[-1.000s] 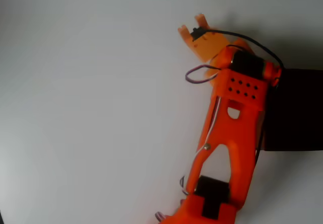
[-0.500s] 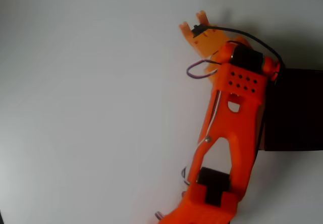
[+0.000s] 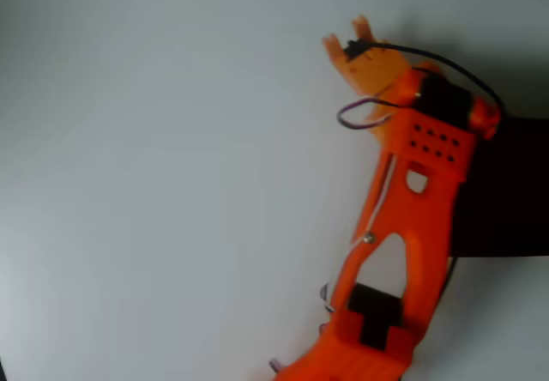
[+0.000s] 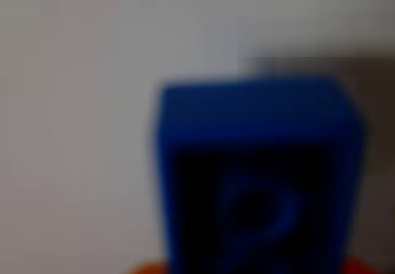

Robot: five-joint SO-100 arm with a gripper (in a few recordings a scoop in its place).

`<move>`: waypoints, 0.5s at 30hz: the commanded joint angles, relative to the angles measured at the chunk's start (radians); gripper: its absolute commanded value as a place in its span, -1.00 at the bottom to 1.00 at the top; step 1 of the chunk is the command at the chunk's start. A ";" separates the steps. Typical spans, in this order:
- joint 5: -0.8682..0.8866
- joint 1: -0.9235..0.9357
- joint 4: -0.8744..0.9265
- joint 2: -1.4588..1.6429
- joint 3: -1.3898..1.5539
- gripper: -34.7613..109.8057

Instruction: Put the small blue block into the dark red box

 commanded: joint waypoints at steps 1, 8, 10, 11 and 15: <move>-0.021 0.064 0.092 0.161 -0.060 -0.51; -0.057 0.221 0.094 0.471 0.169 -0.52; -0.067 0.244 0.074 0.514 0.225 -0.52; -0.071 0.255 0.069 0.515 0.244 -0.52; -0.074 0.311 -0.003 0.508 0.359 -0.51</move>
